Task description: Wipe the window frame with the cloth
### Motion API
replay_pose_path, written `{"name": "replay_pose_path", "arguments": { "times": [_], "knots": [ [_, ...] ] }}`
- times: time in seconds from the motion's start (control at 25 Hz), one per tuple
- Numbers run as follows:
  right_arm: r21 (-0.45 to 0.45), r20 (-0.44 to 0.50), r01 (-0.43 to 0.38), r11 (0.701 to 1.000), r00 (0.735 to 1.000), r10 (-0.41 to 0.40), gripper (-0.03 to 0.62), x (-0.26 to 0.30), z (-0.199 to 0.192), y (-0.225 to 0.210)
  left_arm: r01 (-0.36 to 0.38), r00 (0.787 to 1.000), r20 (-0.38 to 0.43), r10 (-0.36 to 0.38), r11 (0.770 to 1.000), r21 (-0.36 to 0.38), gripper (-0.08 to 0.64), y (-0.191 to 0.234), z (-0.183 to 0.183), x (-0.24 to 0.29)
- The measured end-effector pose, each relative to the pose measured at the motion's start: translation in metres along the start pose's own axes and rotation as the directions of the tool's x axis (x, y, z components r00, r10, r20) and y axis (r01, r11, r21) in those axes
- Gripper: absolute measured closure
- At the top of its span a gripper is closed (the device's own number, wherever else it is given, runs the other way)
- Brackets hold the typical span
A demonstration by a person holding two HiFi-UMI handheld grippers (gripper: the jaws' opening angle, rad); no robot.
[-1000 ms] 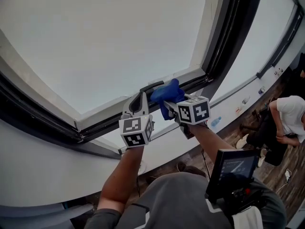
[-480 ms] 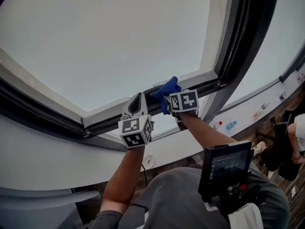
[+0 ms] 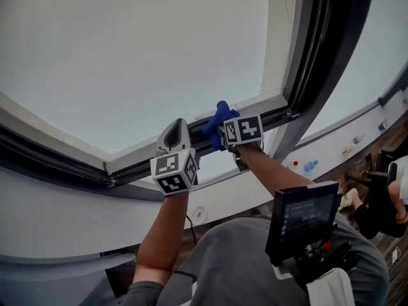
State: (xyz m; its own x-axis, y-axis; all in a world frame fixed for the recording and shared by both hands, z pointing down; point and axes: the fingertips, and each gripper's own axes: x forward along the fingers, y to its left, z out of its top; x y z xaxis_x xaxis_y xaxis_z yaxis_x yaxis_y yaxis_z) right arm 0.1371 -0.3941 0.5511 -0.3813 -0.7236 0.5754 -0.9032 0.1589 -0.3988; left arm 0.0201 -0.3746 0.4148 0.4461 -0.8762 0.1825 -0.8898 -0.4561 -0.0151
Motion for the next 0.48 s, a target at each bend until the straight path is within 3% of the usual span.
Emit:
{"name": "replay_pose_path", "arguments": {
  "times": [0.16, 0.36, 0.48],
  "knots": [
    [0.068, 0.029, 0.045, 0.997, 0.998, -0.047, 0.371, -0.011, 0.007, -0.034, 0.069, 0.998, 0.006, -0.069, 0.997, 0.02, 0.551, -0.022, 0.004, 0.015],
    [0.093, 0.011, 0.038, 0.995, 0.999, -0.04, 0.37, -0.015, 0.013, -0.058, 0.129, 0.992, 0.0, -0.129, 0.992, 0.003, 0.551, -0.043, 0.004, 0.033],
    [0.117, 0.026, 0.093, 0.989, 0.995, -0.096, 0.37, -0.025, 0.018, -0.085, 0.173, 0.985, 0.006, -0.173, 0.985, 0.024, 0.551, -0.063, 0.009, 0.042]
  ]
}}
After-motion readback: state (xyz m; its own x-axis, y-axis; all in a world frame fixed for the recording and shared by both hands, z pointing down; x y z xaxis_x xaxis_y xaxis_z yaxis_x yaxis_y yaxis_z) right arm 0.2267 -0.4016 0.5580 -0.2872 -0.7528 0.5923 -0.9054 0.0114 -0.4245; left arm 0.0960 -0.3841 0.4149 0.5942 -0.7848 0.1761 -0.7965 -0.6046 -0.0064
